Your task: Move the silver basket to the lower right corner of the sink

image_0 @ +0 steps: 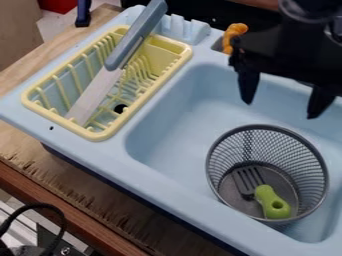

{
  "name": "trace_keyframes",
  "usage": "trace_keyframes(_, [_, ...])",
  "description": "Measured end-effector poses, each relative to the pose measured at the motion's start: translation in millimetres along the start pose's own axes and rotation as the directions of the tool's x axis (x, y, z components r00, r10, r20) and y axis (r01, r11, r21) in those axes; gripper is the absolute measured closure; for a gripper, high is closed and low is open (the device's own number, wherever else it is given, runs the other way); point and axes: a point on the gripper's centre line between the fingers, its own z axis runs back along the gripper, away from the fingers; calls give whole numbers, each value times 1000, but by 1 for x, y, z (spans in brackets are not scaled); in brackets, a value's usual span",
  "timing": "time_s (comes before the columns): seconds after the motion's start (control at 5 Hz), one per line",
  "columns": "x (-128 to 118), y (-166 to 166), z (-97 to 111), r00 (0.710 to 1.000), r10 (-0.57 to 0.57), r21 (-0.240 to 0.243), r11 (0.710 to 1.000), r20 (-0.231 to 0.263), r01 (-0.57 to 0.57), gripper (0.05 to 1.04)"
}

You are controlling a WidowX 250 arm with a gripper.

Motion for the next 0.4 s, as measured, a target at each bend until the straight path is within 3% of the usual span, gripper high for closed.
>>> trace_keyframes(0.2, [6,13,-11,994,-110,-49,993,6,110,89])
trace_keyframes(0.4, [19,23,-13,985,-167,-45,985,39,169,89])
